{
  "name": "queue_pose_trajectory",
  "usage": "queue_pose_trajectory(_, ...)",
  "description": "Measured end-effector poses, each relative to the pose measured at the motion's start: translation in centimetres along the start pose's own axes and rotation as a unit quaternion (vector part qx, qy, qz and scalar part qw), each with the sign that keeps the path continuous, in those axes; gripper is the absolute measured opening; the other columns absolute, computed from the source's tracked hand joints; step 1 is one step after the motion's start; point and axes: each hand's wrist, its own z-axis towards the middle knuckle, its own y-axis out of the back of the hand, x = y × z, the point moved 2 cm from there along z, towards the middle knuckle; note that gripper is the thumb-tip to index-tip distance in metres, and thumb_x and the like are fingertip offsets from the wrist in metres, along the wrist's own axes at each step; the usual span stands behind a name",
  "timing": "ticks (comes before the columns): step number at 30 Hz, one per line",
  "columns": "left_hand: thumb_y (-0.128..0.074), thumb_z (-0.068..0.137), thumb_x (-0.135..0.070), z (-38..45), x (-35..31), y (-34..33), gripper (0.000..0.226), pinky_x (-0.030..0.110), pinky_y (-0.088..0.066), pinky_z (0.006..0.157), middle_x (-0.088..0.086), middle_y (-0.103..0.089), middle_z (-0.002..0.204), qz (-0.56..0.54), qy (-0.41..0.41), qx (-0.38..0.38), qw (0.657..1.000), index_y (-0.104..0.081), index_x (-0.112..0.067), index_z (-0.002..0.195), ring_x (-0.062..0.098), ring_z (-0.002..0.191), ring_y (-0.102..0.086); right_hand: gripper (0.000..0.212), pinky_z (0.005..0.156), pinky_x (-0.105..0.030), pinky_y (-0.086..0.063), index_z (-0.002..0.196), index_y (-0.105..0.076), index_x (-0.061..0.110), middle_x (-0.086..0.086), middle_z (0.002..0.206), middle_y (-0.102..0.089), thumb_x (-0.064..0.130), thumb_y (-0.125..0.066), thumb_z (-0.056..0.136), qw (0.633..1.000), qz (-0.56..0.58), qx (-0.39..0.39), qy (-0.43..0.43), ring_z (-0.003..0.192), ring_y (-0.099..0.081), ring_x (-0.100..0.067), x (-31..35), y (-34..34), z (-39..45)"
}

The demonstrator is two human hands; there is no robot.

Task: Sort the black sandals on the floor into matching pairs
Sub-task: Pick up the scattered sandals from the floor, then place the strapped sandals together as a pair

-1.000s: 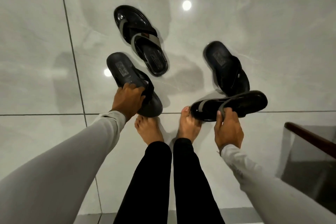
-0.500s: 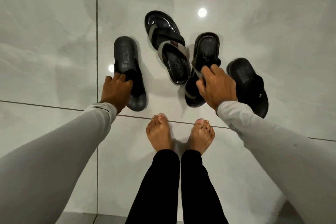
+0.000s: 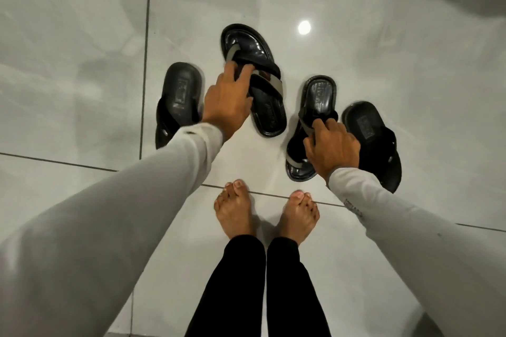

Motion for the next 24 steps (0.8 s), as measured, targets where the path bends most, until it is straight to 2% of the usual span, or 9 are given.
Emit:
queue_pose_trajectory(3,-0.064,0.093,-0.030,3.5,-2.1,-0.6,0.061,0.054,-0.051,0.093,0.016,-0.043,0.145,0.065,0.009,0.065,0.996,-0.038,-0.019,0.148,0.043,0.123,-0.055,0.028,0.066,-0.039,-0.048,0.105,-0.060,0.010,-0.012,0.099,-0.063,0.033,-0.053,0.090,1.000,0.010,-0.008,0.011,0.089,-0.062,-0.034,-0.7,0.0,0.2)
queue_pose_trajectory(9,-0.055,0.093,-0.019,5.0,-1.2,-0.3,0.037,0.052,-0.049,0.093,0.023,-0.051,0.134,0.079,0.044,0.055,0.994,-0.058,-0.006,0.127,0.049,0.114,-0.058,0.029,0.065,-0.039,-0.048,0.108,-0.059,0.011,-0.012,0.102,-0.062,0.034,-0.052,0.091,0.999,0.037,-0.009,0.007,0.093,-0.061,-0.034,-1.5,0.4,0.5)
queue_pose_trajectory(11,-0.053,0.094,-0.023,4.3,-0.7,-0.3,0.037,0.047,-0.050,0.093,0.028,-0.055,0.131,0.025,0.081,0.059,0.995,-0.062,0.000,0.121,0.049,0.108,-0.061,0.029,0.064,-0.038,-0.047,0.109,-0.059,0.011,-0.012,0.103,-0.063,0.033,-0.051,0.092,0.999,0.042,-0.008,-0.002,0.093,-0.061,-0.034,-2.0,0.5,0.2)
queue_pose_trajectory(13,-0.051,0.095,-0.023,3.6,-0.5,-0.5,0.039,0.044,-0.058,0.089,0.031,-0.064,0.119,-0.094,0.150,0.044,0.983,-0.064,0.009,0.113,0.044,0.096,-0.070,0.028,0.061,-0.036,-0.043,0.108,-0.059,0.011,-0.012,0.102,-0.063,0.032,-0.051,0.092,0.999,0.050,-0.013,-0.013,0.091,-0.061,-0.034,-2.3,0.7,-0.1)
queue_pose_trajectory(15,-0.049,0.096,-0.024,2.8,-0.9,-0.9,0.041,0.045,-0.064,0.077,0.027,-0.071,0.110,-0.246,0.236,0.021,0.940,-0.064,0.011,0.110,0.039,0.081,-0.076,0.027,0.060,-0.035,-0.042,0.108,-0.059,0.011,-0.012,0.101,-0.063,0.032,-0.051,0.092,0.998,0.060,-0.012,-0.022,0.089,-0.061,-0.034,-2.4,1.0,-0.7)
queue_pose_trajectory(17,-0.049,0.098,-0.025,2.1,-2.2,-1.4,0.041,0.038,-0.065,0.060,0.021,-0.069,0.112,-0.386,0.316,0.013,0.867,-0.059,0.011,0.114,0.034,0.069,-0.076,0.028,0.061,-0.036,-0.045,0.109,-0.059,0.011,-0.012,0.100,-0.063,0.033,-0.050,0.093,0.998,0.066,-0.005,-0.023,0.089,-0.061,-0.034,-2.3,1.4,-1.4)
queue_pose_trajectory(20,-0.048,0.100,-0.028,1.6,-5.0,-2.0,0.035,0.028,-0.059,0.045,0.019,-0.065,0.096,-0.515,0.363,0.051,0.775,-0.055,0.006,0.105,0.025,0.056,-0.071,0.030,0.065,-0.040,-0.052,0.112,-0.058,0.012,-0.011,0.101,-0.062,0.033,-0.050,0.093,0.997,0.073,0.013,-0.025,0.090,-0.061,-0.032,-2.2,1.9,-2.5)
queue_pose_trajectory(22,-0.048,0.100,-0.031,1.2,-6.3,-2.5,0.037,0.029,-0.059,0.050,0.016,-0.065,0.083,-0.536,0.376,0.110,0.748,-0.055,0.003,0.091,0.024,0.054,-0.070,0.029,0.067,-0.041,-0.056,0.112,-0.058,0.013,-0.010,0.102,-0.062,0.034,-0.050,0.093,0.997,0.077,0.020,-0.024,0.089,-0.061,-0.031,-2.1,2.0,-2.9)
queue_pose_trajectory(24,-0.050,0.098,-0.035,0.9,-6.8,-2.9,0.042,0.031,-0.058,0.057,0.016,-0.069,0.084,-0.487,0.375,0.157,0.773,-0.062,0.004,0.089,0.026,0.059,-0.070,0.028,0.068,-0.040,-0.055,0.112,-0.058,0.013,-0.009,0.103,-0.061,0.033,-0.050,0.093,0.996,0.077,0.027,-0.025,0.091,-0.061,-0.031,-1.9,1.6,-2.9)
